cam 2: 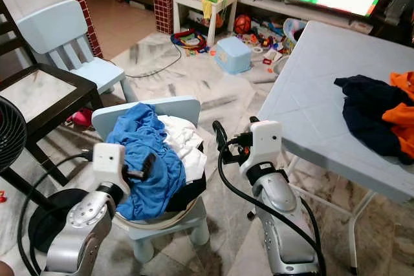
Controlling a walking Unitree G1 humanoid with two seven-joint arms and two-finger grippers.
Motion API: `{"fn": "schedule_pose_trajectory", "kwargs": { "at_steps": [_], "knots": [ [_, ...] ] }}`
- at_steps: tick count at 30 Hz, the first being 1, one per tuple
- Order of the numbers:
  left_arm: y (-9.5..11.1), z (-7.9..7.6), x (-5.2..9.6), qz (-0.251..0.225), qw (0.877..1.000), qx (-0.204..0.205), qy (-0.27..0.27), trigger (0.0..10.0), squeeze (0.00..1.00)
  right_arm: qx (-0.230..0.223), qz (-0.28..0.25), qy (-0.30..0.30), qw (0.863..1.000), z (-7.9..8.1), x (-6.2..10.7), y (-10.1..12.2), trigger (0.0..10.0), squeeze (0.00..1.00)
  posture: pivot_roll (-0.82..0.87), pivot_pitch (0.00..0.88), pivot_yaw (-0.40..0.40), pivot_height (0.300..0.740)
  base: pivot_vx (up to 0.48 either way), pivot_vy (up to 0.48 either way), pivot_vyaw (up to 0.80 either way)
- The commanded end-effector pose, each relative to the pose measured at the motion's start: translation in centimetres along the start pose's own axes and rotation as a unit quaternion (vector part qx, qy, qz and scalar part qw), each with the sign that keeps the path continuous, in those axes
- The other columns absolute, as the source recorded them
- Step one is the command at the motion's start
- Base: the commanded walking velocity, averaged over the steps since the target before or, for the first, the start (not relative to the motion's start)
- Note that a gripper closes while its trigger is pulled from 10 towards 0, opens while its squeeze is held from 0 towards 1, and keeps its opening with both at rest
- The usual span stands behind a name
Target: Hang hanger
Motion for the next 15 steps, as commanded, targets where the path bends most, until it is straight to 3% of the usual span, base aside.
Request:
{"fn": "schedule_pose_trajectory", "kwargs": {
  "at_steps": [1,10,11,13,15],
  "knots": [
    [-1.2,-0.6,-0.5,0.038,0.999,-0.001,-0.018,10.0,0.0,0.011,-0.006,0.005,1.0,0.1,-0.1,0.7,10.0,0.0,0.07,0.089,-0.091,0.74,0.0,0.0,0.0],
    [-0.2,0.9,-3.1,0.04,0.999,-0.006,0.002,10.0,0.0,0.017,0.009,0.038,0.999,0.3,1.5,1.0,10.0,0.0,-0.01,0.101,-0.101,0.74,0.0,0.0,0.0],
    [-0.1,1.1,-3.4,0.04,0.999,-0.002,0.003,8.2,0.0,0.014,0.012,0.04,0.999,0.2,1.7,1.0,10.0,0.0,-0.02,0.103,-0.102,0.74,0.0,0.0,0.0],
    [-0.2,1.9,-4.3,0.045,0.999,0.01,0.013,0.0,0.0,0.009,0.016,0.049,0.999,0.3,2.1,1.4,10.0,0.0,-0.05,0.119,-0.104,0.74,0.0,0.0,0.0],
    [-0.3,1.9,-4.7,0.048,0.999,0.013,0.011,0.0,0.0,0.008,0.018,0.053,0.998,0.4,2.3,1.6,10.0,0.0,-0.06,0.129,-0.106,0.74,0.0,0.0,0.0]
  ]
}}
Point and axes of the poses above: a point about 5 cm out from each wrist's last joint towards the gripper, its own x axis pointing back from the gripper into the wrist, its own y axis along the axis of the wrist's last joint, z = x × y, the point moved 6 cm from there along -x, pointing out of the wrist towards the gripper, and after that the axes turned 3 degrees about x, right-handed, at the moved point
